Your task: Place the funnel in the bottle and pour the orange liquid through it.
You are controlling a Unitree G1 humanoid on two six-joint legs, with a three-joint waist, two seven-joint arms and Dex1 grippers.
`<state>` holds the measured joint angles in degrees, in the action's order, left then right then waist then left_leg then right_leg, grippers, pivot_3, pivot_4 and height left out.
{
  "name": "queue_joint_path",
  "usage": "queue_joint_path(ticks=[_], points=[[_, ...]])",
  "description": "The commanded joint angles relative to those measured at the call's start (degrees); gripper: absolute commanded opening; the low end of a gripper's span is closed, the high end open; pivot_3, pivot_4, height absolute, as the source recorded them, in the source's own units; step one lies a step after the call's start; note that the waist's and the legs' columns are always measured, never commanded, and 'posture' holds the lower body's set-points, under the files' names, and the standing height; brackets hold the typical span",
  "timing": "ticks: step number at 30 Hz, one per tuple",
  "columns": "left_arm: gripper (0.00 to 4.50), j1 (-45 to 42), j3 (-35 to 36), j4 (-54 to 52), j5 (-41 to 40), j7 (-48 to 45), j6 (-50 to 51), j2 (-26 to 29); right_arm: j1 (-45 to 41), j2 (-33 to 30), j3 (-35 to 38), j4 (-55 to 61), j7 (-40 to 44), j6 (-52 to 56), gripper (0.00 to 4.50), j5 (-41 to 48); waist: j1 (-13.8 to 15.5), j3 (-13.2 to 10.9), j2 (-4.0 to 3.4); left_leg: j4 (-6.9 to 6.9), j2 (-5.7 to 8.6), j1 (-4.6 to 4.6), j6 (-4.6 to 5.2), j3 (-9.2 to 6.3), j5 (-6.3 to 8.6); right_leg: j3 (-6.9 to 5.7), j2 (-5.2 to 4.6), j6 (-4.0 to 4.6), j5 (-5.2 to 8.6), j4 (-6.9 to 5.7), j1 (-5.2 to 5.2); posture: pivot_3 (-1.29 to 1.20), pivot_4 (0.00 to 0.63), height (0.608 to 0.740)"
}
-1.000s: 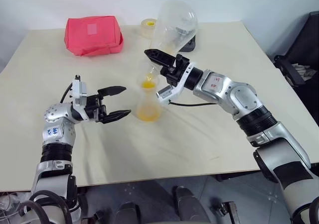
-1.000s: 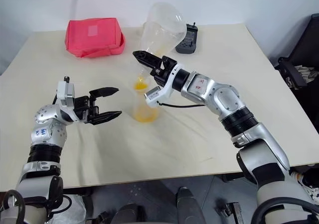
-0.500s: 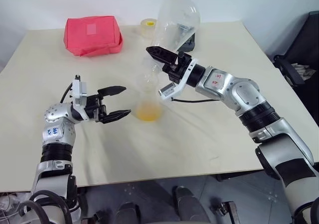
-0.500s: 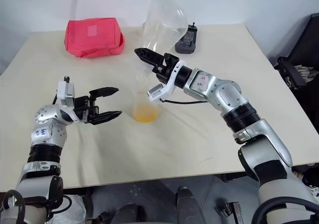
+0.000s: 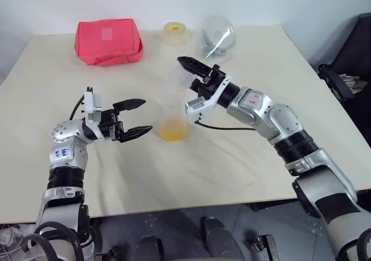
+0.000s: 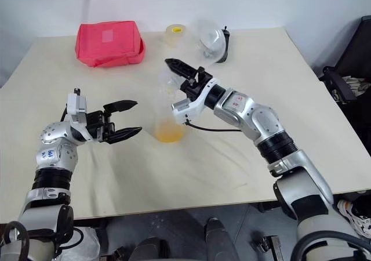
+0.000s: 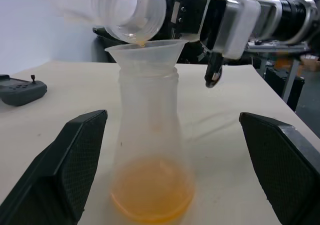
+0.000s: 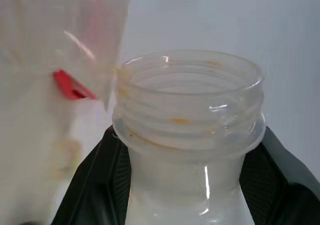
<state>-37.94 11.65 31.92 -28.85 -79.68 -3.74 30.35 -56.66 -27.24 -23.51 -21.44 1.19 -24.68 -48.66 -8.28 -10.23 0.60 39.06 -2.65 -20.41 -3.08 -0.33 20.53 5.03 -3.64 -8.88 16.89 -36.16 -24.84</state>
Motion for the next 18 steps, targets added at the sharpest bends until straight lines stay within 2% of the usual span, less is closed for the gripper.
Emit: queue_joint_path(ticks=[1, 5, 11, 14, 18], points=[[4.50, 0.0, 0.4, -1.9, -0.4, 0.1, -0.3, 0.1, 0.3, 2.1, 6.3, 5.6, 6.5, 5.7, 2.45, 10.2, 0.0, 0.0, 0.00, 0.00, 0.00, 0.00, 0.00, -0.01, 0.00, 0.00, 0.01, 0.00, 0.00, 0.00, 0.01, 0.00, 0.150, 0.740], [4.50, 0.2, -0.1, -2.3, 0.3, 1.2, 0.9, 0.4, 4.5, 8.6, 16.3, 13.2, 18.4, 23.5, 2.45, 30.1, 0.0, 0.0, 0.00, 0.01, -0.03, 0.01, 0.00, -0.07, 0.00, -0.04, 0.03, 0.00, 0.00, -0.04, 0.02, 0.00, 0.150, 0.740], [4.50, 1.2, 0.0, -4.4, 0.8, 5.7, 3.9, 0.8, 9.6, 12.8, 26.9, 21.4, 22.0, 48.0, 2.45, 45.2, 0.6, 0.0, 0.00, 0.09, 0.01, 0.01, -0.01, -0.14, -0.01, -0.11, -0.07, 0.00, 0.00, -0.18, 0.04, 0.00, 0.150, 0.740], [4.50, 1.5, -0.3, -5.2, 3.7, 11.2, 4.7, 1.3, 13.6, 13.0, 31.4, 22.0, 21.3, 50.3, 2.45, 50.1, 0.9, 0.0, 0.00, 0.09, 0.02, 0.01, -0.01, -0.19, -0.01, -0.12, -0.07, 0.01, 0.00, -0.23, 0.05, 0.00, 0.150, 0.740], [4.50, 2.3, 0.1, -7.5, 3.6, 14.3, 6.9, 1.4, 15.5, 13.5, 33.2, 21.4, 19.8, 50.6, 2.45, 53.2, 0.7, 0.0, -0.01, 0.07, 0.05, 0.01, 0.00, -0.06, 0.00, -0.02, -0.07, 0.00, 0.00, -0.25, -0.02, 0.00, 0.150, 0.740]])
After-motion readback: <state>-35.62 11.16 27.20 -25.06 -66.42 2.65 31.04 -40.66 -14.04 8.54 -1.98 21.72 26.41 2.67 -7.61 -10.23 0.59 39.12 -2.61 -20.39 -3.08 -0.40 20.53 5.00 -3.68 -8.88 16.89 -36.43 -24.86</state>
